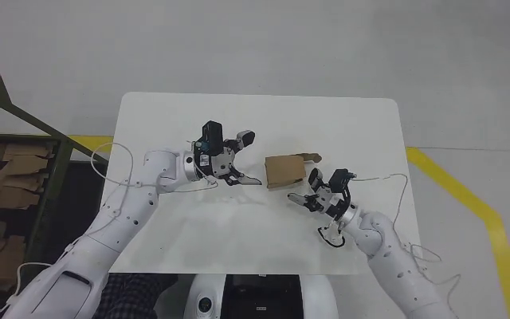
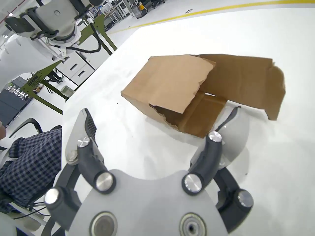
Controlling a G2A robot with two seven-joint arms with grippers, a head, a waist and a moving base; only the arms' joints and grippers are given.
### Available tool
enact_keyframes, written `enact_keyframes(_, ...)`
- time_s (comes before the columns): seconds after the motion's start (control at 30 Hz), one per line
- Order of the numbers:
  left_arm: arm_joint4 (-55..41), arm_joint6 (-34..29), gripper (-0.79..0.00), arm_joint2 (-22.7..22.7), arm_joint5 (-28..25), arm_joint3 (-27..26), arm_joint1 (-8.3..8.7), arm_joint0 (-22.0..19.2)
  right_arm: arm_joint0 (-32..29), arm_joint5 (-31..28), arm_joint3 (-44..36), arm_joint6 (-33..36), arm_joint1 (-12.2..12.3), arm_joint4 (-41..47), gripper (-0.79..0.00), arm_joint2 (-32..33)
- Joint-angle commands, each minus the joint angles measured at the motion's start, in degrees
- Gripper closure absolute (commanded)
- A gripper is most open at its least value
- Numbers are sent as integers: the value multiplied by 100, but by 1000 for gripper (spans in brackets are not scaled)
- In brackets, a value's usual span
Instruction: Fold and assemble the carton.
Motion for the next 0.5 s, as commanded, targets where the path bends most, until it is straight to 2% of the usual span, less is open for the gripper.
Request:
enact_keyframes(0.0,5,-23,-785,-12,8,-24,-4,16,61,3,83,-81,-18,-142,-785,-77)
enact_keyframes(0.47,24,-113,-785,-126,3,-131,-27,105,485,-61,495,-529,-183,-664,-785,-644)
